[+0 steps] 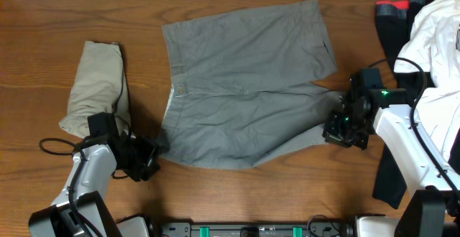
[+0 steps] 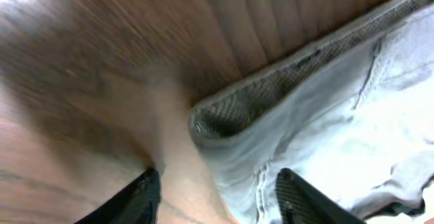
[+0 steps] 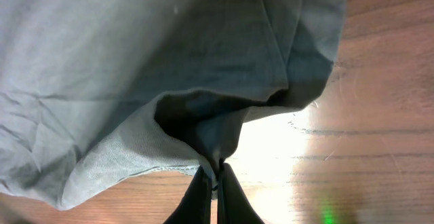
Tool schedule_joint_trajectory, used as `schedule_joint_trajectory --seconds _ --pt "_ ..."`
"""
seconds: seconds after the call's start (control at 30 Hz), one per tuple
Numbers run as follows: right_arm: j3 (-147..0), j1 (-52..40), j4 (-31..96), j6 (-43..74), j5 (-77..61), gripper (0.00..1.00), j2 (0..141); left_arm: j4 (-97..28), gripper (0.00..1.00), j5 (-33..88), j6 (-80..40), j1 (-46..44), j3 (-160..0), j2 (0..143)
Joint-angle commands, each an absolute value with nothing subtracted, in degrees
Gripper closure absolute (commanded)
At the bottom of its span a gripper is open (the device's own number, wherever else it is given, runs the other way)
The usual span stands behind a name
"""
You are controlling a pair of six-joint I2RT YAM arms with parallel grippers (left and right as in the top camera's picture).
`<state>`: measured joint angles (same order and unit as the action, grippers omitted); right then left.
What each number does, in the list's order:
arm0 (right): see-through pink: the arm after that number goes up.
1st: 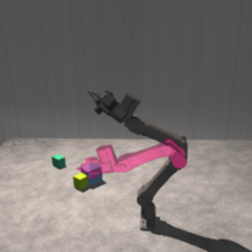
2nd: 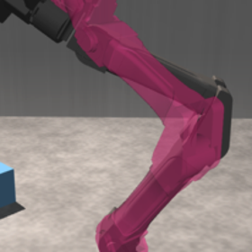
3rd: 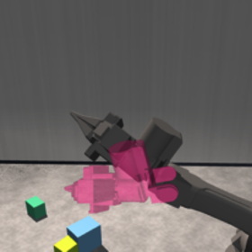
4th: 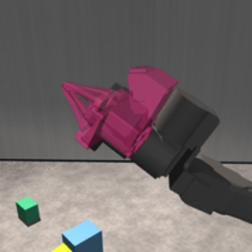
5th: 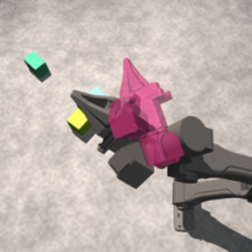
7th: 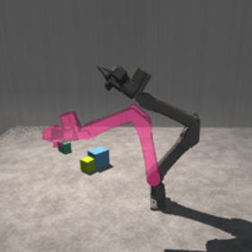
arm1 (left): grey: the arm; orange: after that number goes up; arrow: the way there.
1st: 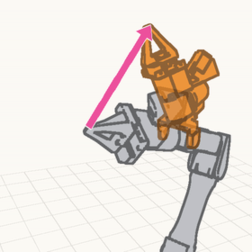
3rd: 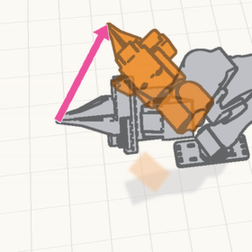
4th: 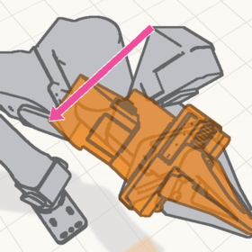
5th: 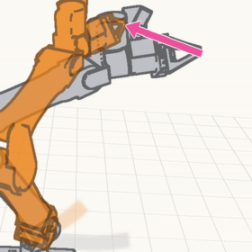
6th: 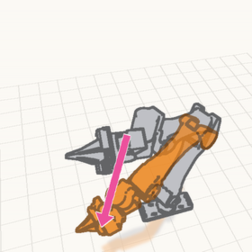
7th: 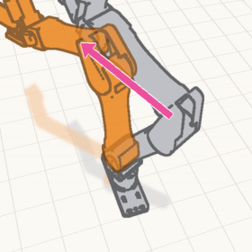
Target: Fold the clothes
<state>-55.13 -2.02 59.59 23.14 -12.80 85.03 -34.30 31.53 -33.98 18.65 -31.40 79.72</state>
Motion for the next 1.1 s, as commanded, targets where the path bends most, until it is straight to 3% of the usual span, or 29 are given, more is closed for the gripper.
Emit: schedule_joint_trajectory --seconds 0.0,0.17,0.73,0.77,0.83,1.07 --pt "-56.25 -1.45 59.16 22.15 -12.03 0.99 84.90 -34.54 0.55 29.02 -34.81 18.96 -30.96 79.72" --pt "-56.25 -1.45 58.94 22.15 -12.03 0.99 84.90 -34.50 0.72 24.27 -34.92 18.96 -30.85 79.72" --pt "-56.25 -1.45 57.63 20.49 -12.01 0.99 84.90 -28.18 0.81 23.88 -32.40 18.94 -30.85 79.72" --pt "-56.25 -1.45 57.58 20.49 -12.01 0.99 84.90 -28.12 0.89 24.99 -31.92 18.94 -30.85 79.72" --pt "-56.25 -1.45 57.43 20.49 -12.01 0.99 84.90 -28.16 0.94 26.83 -31.83 18.96 -30.85 79.72" --pt "-56.25 -1.45 56.45 20.51 -12.01 0.99 84.90 -29.58 0.94 32.56 -26.94 18.94 -31.55 78.76"
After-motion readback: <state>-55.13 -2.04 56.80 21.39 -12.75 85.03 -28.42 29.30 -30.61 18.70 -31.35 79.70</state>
